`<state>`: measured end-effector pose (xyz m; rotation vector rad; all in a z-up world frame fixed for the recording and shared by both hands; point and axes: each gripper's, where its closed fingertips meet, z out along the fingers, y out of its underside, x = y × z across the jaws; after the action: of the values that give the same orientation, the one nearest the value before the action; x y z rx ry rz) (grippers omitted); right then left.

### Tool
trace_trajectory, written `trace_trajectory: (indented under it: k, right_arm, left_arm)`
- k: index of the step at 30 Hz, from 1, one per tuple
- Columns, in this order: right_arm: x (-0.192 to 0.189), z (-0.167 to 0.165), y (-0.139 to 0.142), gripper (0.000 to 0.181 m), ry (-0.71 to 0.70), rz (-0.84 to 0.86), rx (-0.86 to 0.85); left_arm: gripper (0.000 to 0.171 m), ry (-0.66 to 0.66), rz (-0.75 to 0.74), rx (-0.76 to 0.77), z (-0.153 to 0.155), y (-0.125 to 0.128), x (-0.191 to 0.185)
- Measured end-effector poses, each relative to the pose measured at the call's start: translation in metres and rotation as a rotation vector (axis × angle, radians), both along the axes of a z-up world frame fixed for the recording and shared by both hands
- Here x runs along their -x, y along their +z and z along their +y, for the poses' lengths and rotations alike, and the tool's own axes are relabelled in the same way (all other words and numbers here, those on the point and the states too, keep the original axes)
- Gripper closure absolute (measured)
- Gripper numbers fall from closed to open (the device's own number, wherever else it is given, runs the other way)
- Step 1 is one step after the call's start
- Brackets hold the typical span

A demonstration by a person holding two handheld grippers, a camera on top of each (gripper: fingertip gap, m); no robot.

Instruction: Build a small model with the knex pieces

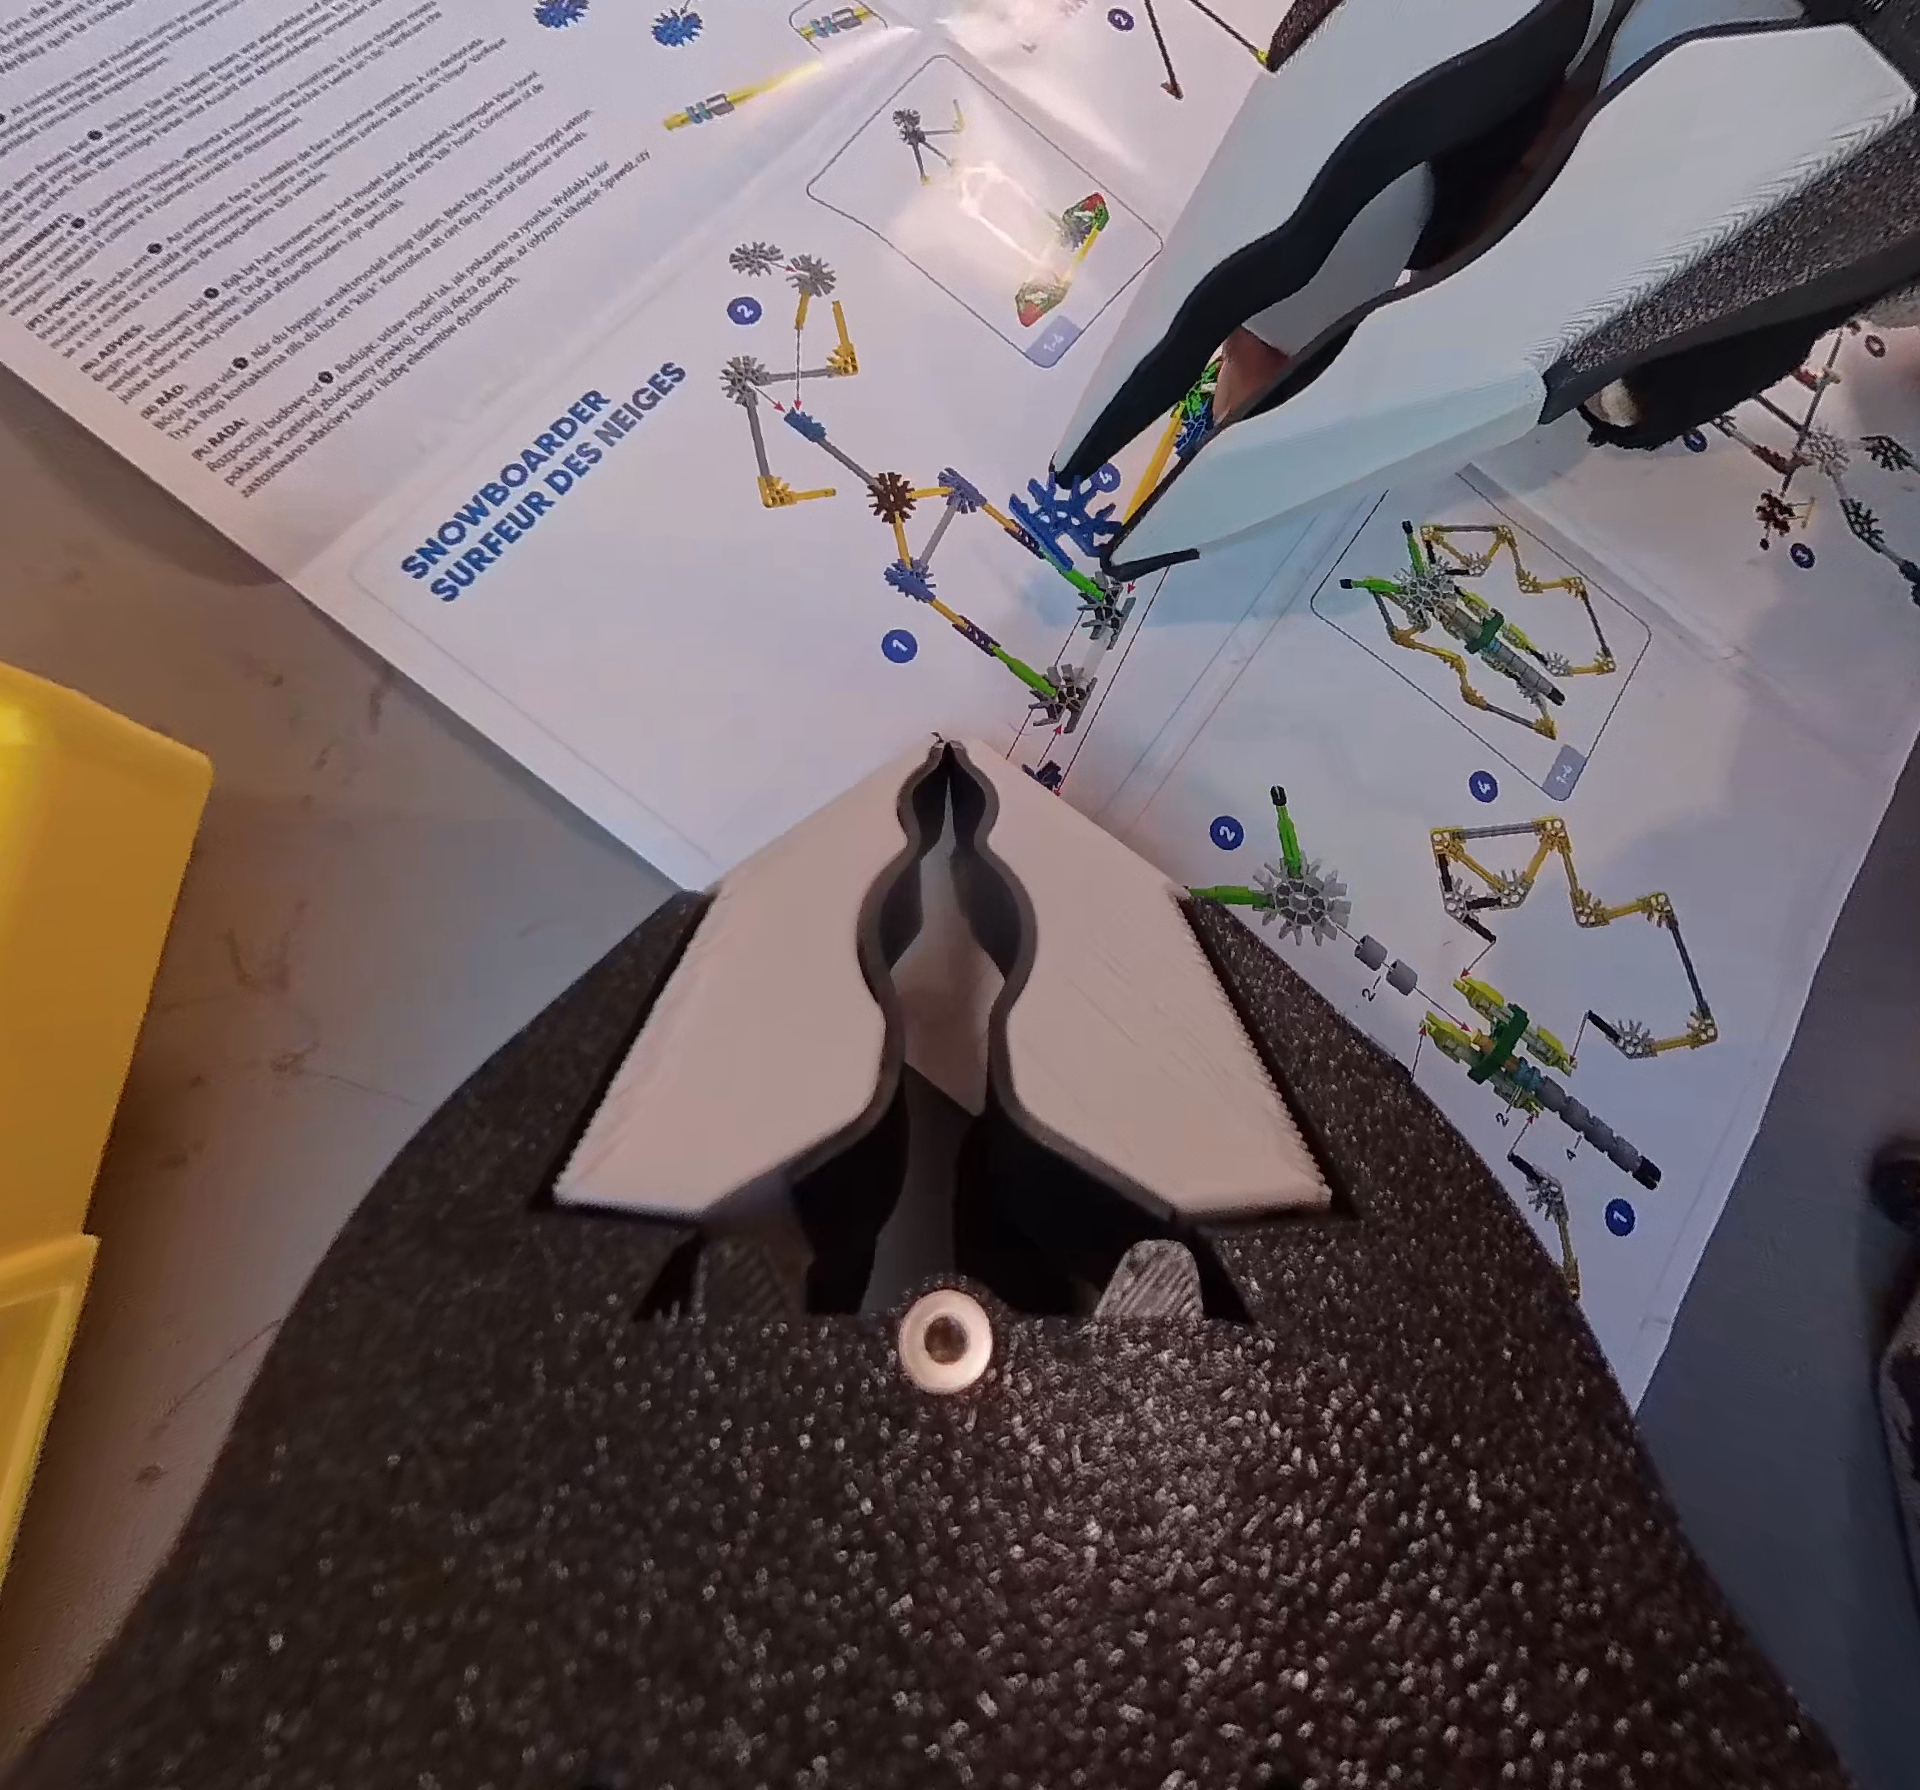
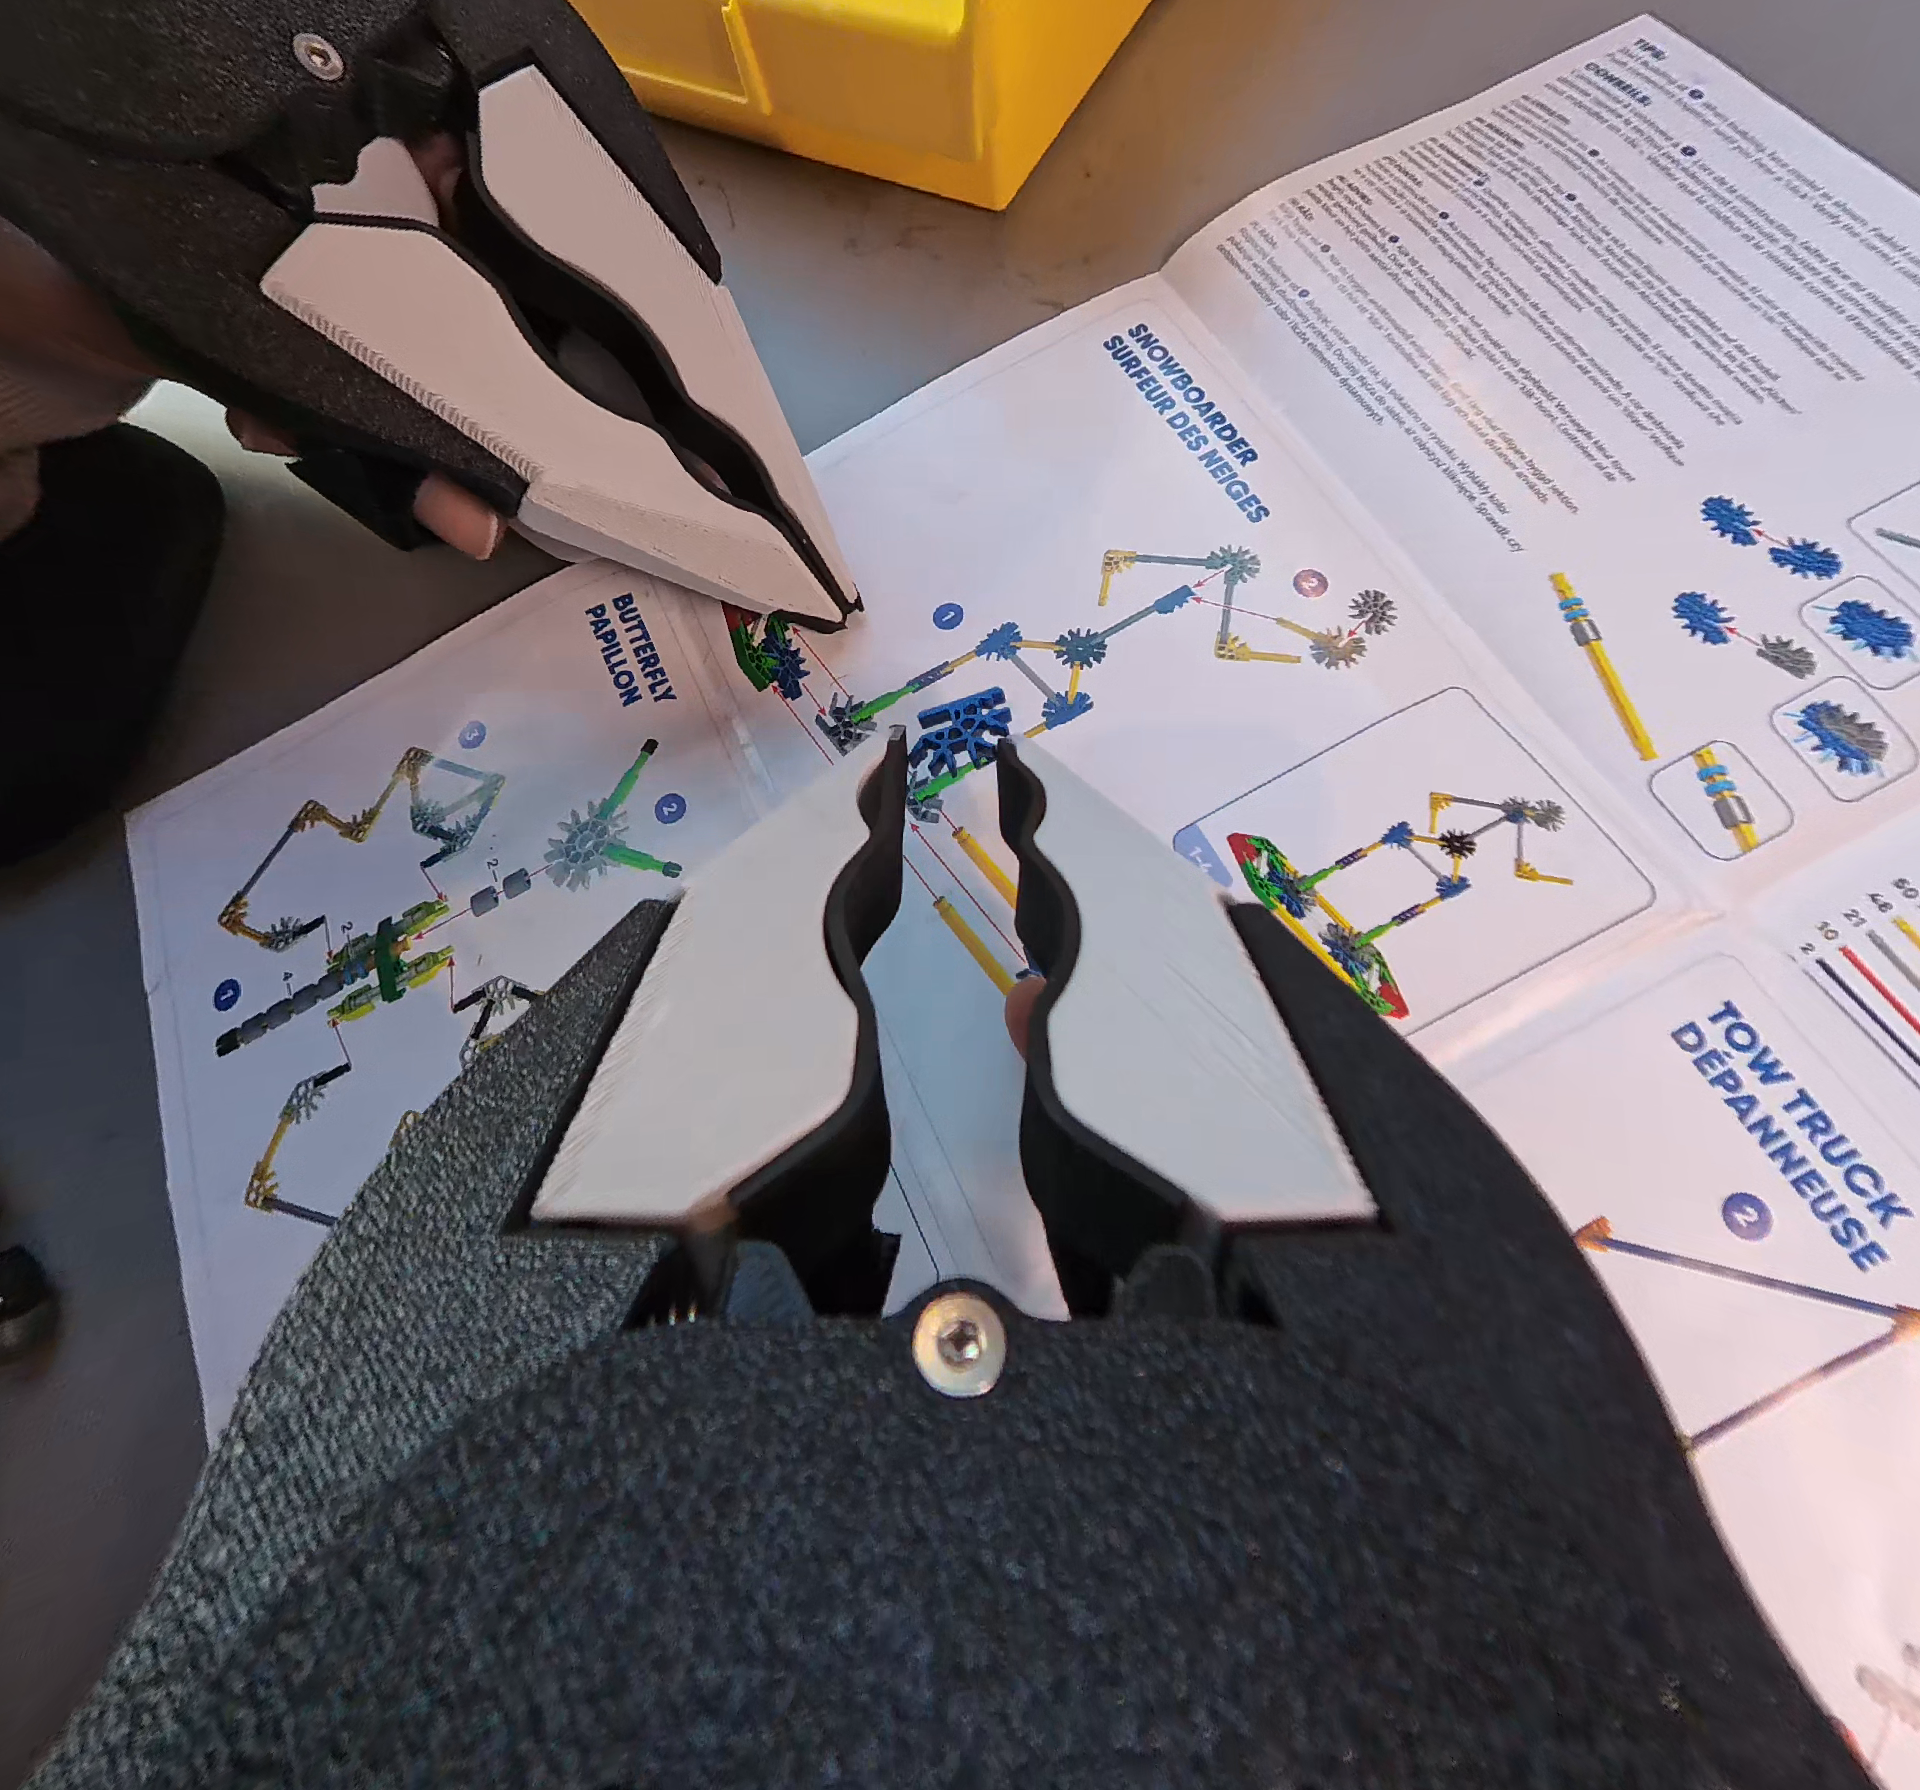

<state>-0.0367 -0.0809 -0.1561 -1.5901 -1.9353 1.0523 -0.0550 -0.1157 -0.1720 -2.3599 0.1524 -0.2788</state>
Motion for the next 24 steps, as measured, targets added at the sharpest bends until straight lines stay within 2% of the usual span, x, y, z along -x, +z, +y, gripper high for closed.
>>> trace_trajectory:
  k: [15,20,24]
  right_arm:
    - [0.001,0.003,0.0,0.166,-0.006,-0.002,0.029]
    - [-0.001,0.007,0.001,0.166,-0.015,0.002,0.032]
    - [-0.001,0.008,0.001,0.166,-0.019,0.003,0.04]
  left_arm:
    - [0.169,0.011,-0.04,-0.012,0.001,0.003,0.0]
    - [0.155,0.043,-0.105,-0.064,0.006,0.014,0.004]
    - [0.141,0.081,-0.097,-0.075,0.007,0.015,0.012]
